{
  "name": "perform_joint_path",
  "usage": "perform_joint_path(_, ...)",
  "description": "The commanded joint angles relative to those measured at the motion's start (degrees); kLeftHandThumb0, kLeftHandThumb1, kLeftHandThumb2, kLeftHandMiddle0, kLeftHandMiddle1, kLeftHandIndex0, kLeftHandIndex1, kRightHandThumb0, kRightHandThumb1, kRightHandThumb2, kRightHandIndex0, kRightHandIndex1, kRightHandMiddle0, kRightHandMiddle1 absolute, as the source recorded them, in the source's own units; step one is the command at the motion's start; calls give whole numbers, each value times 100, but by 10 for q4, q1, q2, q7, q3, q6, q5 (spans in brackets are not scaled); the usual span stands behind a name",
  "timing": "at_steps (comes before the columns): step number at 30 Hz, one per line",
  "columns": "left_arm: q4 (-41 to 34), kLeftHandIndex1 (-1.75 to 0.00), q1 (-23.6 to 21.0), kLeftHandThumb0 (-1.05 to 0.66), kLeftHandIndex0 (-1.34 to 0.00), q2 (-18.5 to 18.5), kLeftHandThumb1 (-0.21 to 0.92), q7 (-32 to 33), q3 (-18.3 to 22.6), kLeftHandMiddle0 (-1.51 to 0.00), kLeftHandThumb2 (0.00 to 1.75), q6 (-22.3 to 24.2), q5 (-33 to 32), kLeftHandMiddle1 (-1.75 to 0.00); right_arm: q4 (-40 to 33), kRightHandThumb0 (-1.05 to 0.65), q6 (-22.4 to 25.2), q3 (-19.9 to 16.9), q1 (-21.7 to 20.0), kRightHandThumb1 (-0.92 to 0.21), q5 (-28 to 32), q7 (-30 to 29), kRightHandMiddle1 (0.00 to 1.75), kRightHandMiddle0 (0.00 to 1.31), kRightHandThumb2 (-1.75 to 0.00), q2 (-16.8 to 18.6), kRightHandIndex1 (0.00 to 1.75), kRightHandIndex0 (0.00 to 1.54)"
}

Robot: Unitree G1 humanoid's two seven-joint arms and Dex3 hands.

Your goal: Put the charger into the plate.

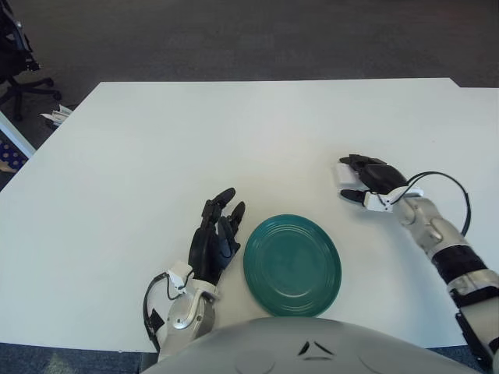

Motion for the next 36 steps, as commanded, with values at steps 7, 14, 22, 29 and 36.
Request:
perform_joint_path(7, -25, -93, 11, -96, -7, 4, 92, -15, -2, -51, 85, 30, -37, -5, 26, -86, -45, 35, -50, -92, 6, 134, 54, 0, -69, -42, 0, 24)
perform_joint_path(14, -35, -92, 17, -96, -7, 4, 92, -18, -5, -51, 85, 33, -44, -5, 29, -82, -48, 48, -76, -92, 14, 210, 51, 0, -70, -55, 0, 24)
perform_joint_path(22, -50, -90, 29, -95, -5, 2, 92, -15, -10, -50, 87, 31, -43, -4, 22, -78, -36, 46, -85, -92, 15, 240, 47, 0, -68, -60, 0, 24)
perform_joint_path(29, -59, -89, 41, -93, -3, -8, 92, -8, -14, -49, 91, 31, -47, -3, 63, -77, -55, 54, -103, -92, -8, 188, 51, 0, -65, -47, 0, 25)
perform_joint_path(36, -66, -90, 52, -93, -3, -15, 92, -5, -15, -49, 92, 25, -44, -3, 118, -78, -40, 76, -102, -92, -40, 73, 54, 0, -62, 3, 1, 26)
